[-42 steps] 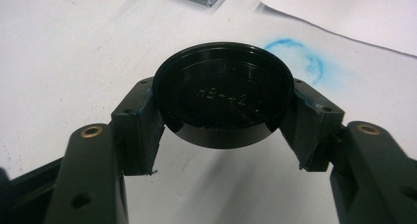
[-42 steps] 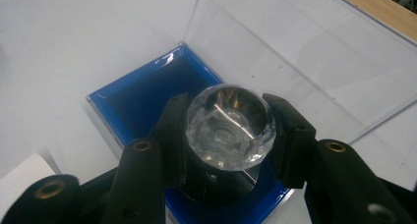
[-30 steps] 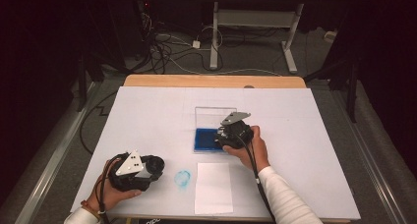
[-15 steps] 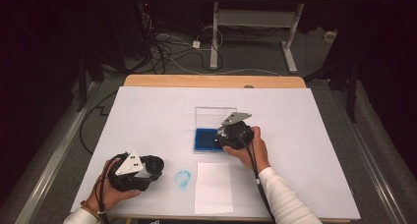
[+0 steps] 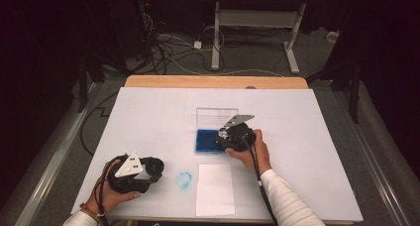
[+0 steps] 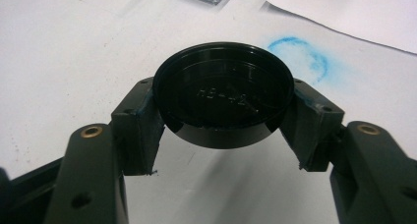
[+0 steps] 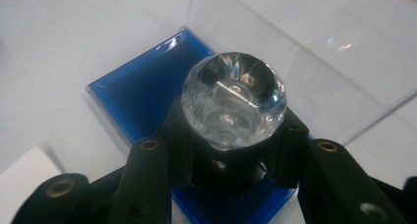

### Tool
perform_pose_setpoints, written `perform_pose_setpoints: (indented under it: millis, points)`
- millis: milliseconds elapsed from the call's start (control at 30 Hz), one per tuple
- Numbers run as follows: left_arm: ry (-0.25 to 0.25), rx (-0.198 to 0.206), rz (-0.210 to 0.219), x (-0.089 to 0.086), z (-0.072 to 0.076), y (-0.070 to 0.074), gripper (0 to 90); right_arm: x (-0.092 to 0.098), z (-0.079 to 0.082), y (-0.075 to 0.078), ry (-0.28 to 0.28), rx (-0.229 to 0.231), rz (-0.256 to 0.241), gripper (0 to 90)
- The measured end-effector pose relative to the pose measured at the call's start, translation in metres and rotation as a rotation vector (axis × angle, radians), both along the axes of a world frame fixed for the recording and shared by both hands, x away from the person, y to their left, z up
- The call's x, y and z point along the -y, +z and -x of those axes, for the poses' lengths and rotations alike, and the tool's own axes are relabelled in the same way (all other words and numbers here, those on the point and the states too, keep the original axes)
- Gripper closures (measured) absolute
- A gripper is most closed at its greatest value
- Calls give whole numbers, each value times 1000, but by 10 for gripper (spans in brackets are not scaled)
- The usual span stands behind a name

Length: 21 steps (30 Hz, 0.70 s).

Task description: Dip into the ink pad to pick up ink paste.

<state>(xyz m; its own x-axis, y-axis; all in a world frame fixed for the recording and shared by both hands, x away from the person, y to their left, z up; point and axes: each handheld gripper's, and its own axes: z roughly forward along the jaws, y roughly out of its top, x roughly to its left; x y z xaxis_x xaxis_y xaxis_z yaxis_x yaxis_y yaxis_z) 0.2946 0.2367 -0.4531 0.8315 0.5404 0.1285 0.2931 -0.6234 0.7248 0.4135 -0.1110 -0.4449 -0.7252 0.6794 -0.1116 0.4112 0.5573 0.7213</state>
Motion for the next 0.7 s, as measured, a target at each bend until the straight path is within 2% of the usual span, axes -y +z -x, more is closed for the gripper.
perform_pose_setpoints:
  millis: [33, 200, 267, 333, 400, 533, 567, 633, 700]
  points:
    - [3, -1, 4, -1, 0, 0, 365, -1, 4, 1, 20, 63, 18, 751]
    - [8, -8, 7, -2, -1, -1, 365, 2, 2, 2, 13, 27, -7, 738]
    - [13, -6, 7, -3, -1, -1, 365, 4, 2, 1, 16, 1, 2, 673]
    - [12, -8, 6, -3, -1, -1, 365, 6, 2, 0, 15, 2, -12, 680]
    - [11, -9, 6, -2, -1, -1, 365, 7, 2, 0, 14, -1, -22, 636]
    - [7, -10, 2, 0, -1, -1, 365, 5, 2, -1, 20, 0, -34, 533]
    - [7, -12, 3, 0, -1, -2, 365, 4, 1, -1, 10, 5, -40, 494]
    - [9, -11, 3, -1, -2, -2, 365, 5, 0, 0, -6, 4, -51, 463]
    - [9, -13, 5, -1, -2, -2, 365, 6, -2, 2, -15, 23, -73, 432]
